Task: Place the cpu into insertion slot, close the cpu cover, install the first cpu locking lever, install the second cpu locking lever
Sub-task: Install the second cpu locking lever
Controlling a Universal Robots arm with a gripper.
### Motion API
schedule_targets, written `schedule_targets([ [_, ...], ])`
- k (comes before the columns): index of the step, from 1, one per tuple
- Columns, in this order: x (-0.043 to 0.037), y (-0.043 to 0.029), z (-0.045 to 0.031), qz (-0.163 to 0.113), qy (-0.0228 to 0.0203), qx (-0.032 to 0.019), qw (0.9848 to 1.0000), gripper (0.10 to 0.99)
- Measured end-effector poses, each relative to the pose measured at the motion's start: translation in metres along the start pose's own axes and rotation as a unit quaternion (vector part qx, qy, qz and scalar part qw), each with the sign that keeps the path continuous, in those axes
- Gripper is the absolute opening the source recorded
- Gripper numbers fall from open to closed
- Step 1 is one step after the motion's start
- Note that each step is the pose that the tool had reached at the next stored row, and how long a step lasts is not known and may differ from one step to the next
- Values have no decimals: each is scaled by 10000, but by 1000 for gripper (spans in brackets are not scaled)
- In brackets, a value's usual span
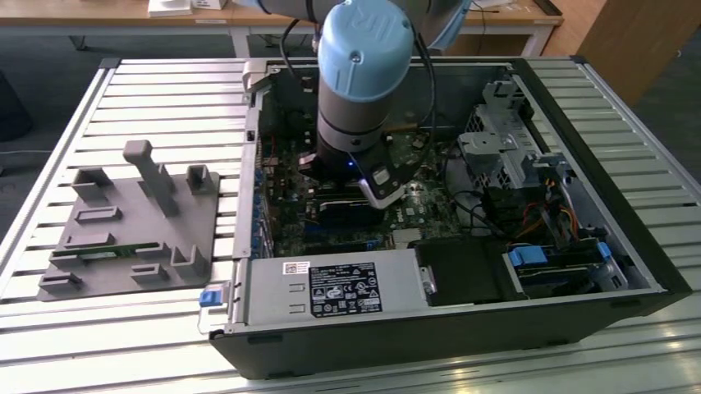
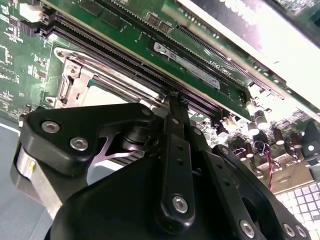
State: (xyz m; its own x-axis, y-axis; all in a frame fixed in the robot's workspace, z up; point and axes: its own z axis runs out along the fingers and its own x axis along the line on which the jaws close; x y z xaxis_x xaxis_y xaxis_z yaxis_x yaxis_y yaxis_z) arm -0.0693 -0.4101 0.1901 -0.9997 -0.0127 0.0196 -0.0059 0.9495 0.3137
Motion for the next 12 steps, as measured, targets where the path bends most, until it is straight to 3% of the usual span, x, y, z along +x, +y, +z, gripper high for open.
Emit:
schedule_targets([
  [12, 49, -3, 39, -5, -1, -169, 9999, 106],
])
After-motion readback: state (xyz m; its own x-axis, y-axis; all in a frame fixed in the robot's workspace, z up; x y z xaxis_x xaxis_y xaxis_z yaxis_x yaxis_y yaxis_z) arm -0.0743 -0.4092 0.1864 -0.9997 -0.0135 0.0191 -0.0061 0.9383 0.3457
